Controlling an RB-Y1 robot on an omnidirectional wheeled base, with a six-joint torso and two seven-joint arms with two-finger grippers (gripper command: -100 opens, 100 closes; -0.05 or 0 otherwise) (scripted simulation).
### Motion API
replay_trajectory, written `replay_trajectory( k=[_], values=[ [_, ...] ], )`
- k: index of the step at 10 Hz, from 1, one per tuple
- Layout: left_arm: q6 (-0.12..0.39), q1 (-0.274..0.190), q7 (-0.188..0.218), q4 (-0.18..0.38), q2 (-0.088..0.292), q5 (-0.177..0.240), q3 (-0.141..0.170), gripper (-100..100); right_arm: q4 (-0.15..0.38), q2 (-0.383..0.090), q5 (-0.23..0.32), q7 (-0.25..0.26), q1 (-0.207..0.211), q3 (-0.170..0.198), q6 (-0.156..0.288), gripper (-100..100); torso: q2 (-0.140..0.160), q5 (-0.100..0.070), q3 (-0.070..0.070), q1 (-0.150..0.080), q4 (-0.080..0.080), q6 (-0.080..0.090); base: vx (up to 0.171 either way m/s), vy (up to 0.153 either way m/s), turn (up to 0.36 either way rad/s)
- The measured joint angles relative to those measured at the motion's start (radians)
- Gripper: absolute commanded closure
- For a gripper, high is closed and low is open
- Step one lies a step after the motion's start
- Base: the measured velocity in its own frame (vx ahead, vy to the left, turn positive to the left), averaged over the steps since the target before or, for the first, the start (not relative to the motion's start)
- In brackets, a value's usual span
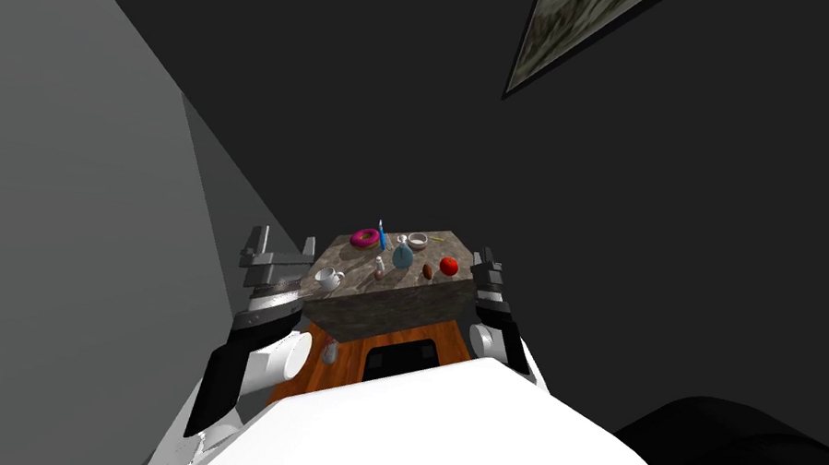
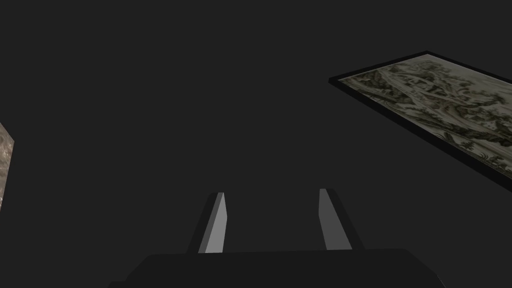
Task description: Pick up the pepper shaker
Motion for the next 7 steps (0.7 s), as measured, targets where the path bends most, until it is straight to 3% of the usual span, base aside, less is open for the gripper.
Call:
replay_trajectory(
  k=[7],
  values=[
    [0.181,-0.073,0.110,0.044,0.044,0.035,0.040,-100,0.000,0.000,0.000,0.000,0.000,0.000,0.000,0,-0.001,0.000,0.000,0.000,0.000,0.000,-0.025,0.000,0.005]
  ],
)
